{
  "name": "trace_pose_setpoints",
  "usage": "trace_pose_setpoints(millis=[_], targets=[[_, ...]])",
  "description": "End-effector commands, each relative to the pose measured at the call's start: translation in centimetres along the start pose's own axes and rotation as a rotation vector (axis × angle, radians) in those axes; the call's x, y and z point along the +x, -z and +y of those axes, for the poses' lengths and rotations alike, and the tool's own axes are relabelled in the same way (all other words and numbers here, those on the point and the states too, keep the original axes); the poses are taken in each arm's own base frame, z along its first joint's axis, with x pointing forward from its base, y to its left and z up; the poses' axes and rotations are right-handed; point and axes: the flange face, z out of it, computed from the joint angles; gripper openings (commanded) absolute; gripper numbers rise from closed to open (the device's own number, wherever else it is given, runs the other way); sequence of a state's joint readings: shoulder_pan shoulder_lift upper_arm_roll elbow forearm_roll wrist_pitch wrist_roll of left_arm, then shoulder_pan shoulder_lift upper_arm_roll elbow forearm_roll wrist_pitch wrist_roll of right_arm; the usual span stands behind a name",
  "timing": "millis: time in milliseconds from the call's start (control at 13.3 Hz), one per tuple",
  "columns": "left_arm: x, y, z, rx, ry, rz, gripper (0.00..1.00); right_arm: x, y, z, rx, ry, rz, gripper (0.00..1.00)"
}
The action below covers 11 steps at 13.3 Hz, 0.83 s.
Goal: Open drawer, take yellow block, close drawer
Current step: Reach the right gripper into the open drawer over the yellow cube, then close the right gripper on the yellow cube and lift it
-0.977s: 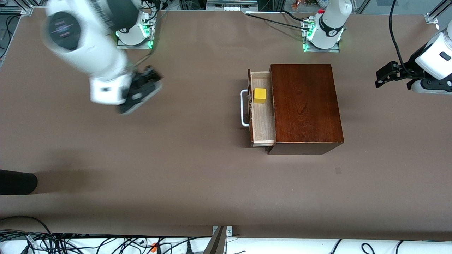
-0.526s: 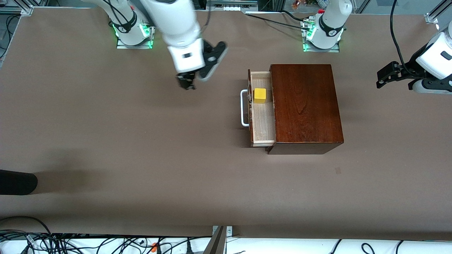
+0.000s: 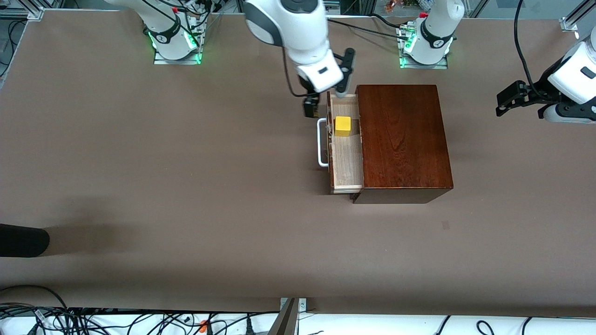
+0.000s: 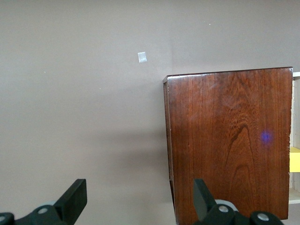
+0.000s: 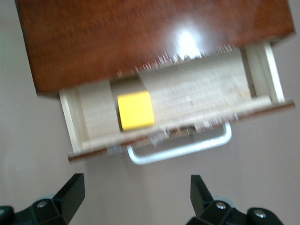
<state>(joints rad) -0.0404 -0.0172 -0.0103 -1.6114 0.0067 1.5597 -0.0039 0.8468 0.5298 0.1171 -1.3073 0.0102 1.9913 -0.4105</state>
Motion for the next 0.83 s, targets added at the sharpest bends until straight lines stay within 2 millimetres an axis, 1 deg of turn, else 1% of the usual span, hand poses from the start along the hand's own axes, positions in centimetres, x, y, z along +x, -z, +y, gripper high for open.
trace_pose_setpoints(millis=[0,75,225,301,376,526,752], targets=[[-0.2,0.8,0.6,0.025,-0.032,0.007,1.00,3.6,-3.0,-0.9,-0.004,0.054,0.018,1.00],[-0.2,0.8,0.5,0.025,-0.032,0.007,1.00,4.3,-4.8,-1.6,-0.002,0.068,0.020,1.00],[-0.2,0.8,0.7,0.025,-0.035,0.009,1.00,4.7,-8.6,-1.7,-0.025,0.089,0.015,1.00],[-0.1,1.0,1.8,0.024,-0.053,0.015,1.00,5.0,-10.3,-2.5,-0.025,0.103,0.016,1.00],[-0.1,1.4,2.9,0.026,-0.073,0.025,1.00,5.0,-11.8,-2.6,-0.029,0.108,0.010,1.00],[-0.1,1.5,2.8,0.026,-0.075,0.025,1.00,5.1,-13.4,-3.0,-0.035,0.128,-0.005,1.00],[-0.1,1.5,2.4,0.024,-0.069,0.025,1.00,5.1,-14.1,-2.9,-0.037,0.131,-0.014,1.00]])
